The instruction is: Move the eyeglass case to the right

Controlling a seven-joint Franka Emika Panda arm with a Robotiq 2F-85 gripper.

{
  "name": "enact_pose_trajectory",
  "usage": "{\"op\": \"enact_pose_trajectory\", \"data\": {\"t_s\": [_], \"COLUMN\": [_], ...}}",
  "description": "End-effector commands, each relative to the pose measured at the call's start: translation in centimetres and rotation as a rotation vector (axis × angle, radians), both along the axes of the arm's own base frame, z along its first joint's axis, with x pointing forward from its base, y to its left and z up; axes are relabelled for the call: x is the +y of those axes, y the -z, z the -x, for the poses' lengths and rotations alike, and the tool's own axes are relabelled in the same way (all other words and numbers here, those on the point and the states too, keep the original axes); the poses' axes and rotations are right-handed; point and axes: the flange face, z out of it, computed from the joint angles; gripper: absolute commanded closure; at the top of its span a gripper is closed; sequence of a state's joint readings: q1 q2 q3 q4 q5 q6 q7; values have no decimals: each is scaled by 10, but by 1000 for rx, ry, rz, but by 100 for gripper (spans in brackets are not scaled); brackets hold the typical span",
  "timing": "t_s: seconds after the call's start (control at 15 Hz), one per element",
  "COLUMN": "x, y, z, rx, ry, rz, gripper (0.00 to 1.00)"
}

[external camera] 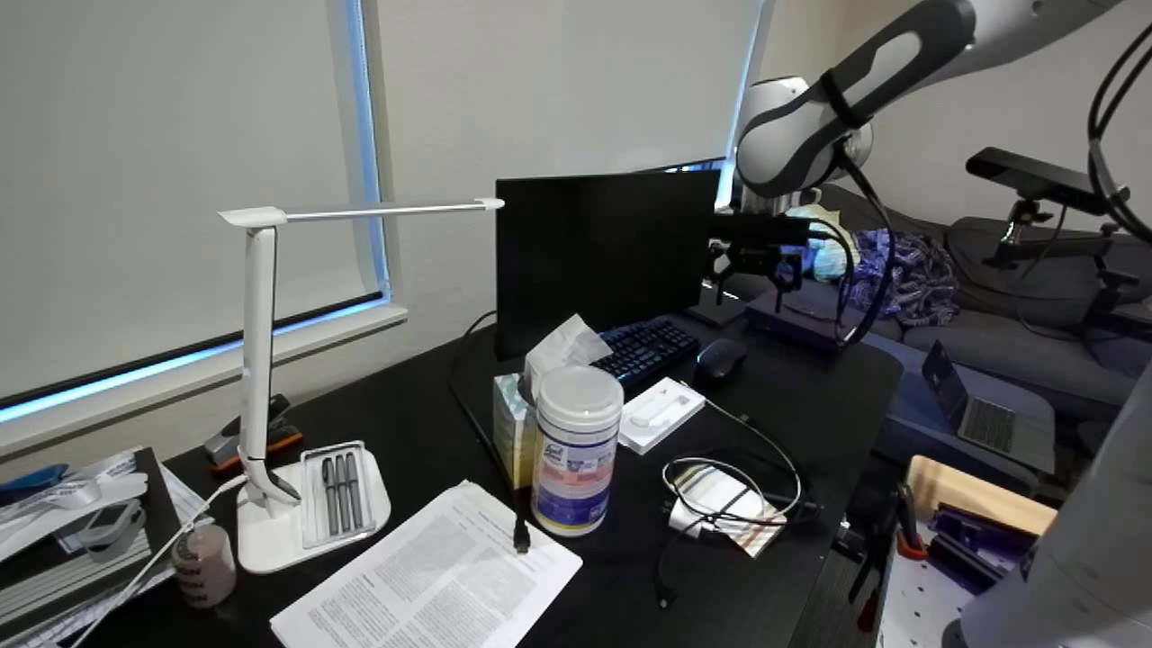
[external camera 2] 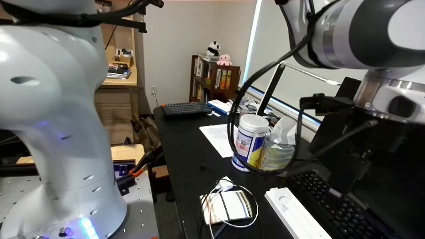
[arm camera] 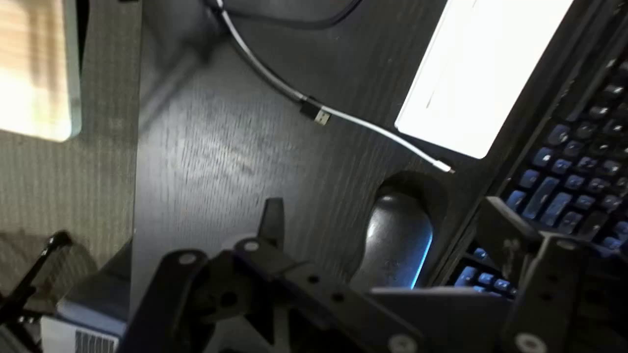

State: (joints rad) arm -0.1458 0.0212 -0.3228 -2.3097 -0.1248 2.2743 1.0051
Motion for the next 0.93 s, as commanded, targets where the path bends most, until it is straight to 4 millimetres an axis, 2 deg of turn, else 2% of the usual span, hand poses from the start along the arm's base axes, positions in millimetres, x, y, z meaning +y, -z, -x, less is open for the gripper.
{"op": "enact_pose_trajectory", "data": {"t_s": [0.0, 0.07, 0.4, 0.87], "x": [7, 11, 37, 76], "y": [-6, -10, -13, -19], "z": [2, 3, 13, 49], "rx": [-22, -36, 44, 70], "ry": [16, 22, -276, -634], "rz": [-26, -40, -47, -11], "gripper": [0, 0, 0, 0]}}
